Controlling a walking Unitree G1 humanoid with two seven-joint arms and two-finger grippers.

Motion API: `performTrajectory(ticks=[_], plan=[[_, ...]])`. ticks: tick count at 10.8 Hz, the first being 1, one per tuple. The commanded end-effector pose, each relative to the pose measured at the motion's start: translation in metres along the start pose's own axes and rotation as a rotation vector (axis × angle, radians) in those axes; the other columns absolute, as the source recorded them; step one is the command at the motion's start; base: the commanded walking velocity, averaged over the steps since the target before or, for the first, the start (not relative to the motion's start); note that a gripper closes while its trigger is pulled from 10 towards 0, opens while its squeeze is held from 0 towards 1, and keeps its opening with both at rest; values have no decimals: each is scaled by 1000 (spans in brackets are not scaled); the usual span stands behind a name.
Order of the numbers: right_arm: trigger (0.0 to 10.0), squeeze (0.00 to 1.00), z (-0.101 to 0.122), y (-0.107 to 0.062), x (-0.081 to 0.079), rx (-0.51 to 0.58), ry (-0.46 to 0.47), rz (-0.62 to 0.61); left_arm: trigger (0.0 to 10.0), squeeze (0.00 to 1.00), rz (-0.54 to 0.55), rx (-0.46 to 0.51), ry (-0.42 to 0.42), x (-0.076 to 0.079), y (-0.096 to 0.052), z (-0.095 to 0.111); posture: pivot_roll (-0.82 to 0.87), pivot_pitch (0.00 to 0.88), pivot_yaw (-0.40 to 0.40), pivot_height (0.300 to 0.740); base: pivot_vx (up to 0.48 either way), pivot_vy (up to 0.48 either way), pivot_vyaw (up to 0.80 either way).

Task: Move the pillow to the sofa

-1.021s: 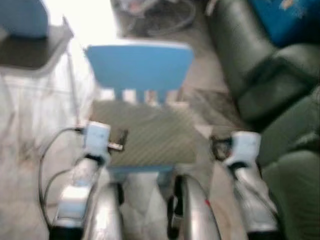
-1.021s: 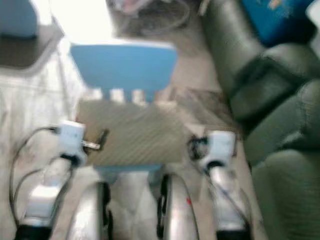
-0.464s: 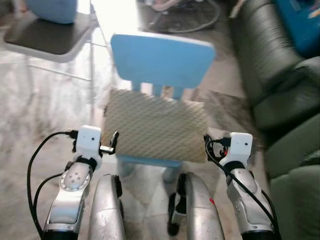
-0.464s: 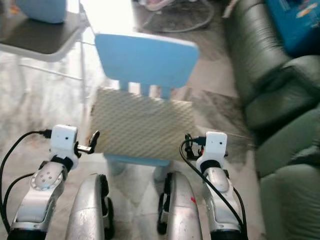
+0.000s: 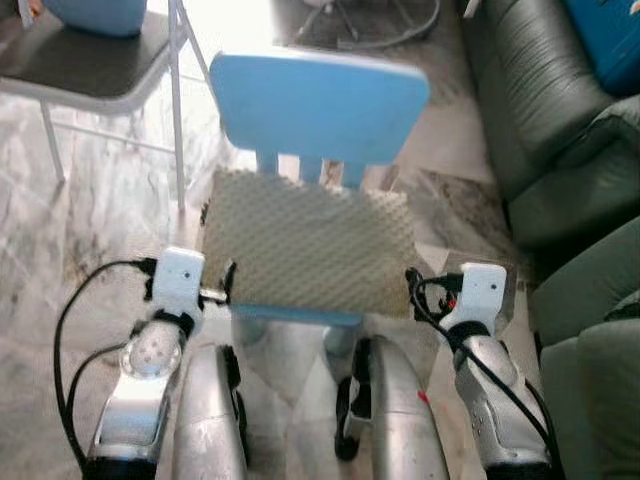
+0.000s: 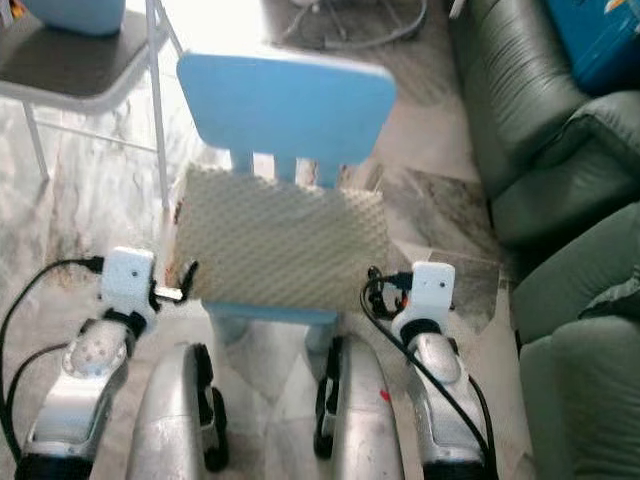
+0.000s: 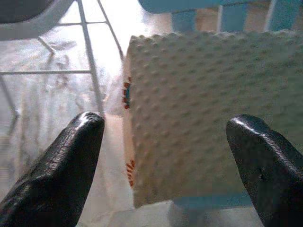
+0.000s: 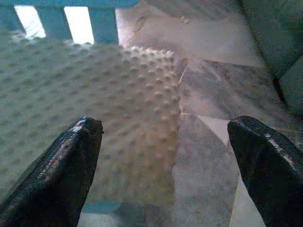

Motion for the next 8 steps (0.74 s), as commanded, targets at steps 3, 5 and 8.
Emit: performTrajectory(ticks=[3, 5, 8], plan=[[10000, 1000, 0, -3, -2, -1, 30, 29, 10000, 855, 2, -24, -25, 5, -2, -6, 11, 282, -74, 531, 0, 0, 0], [10000, 1000, -1, -2, -4, -10, 40, 45, 10000, 1000, 42, -81, -25, -2, -2, -15, 13, 279, -76, 531, 0, 0, 0], [10000, 1000, -1, -1, -8, -17, 47, 69, 10000, 1000, 70, -111, -24, -6, 0, -19, 12, 277, -73, 531, 0, 0, 0]])
Point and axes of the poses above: a point about 5 cm out from each wrist's last joint towards the gripper, its own y axis pointing out of the wrist towards the gripper, its own z axis along the axis of the wrist's last joint, x = y × z, the point moved 3 cm from there along y, pointing out of the wrist towards the gripper, and after that the axes turned 6 degrees about y, right-handed, at the moved point
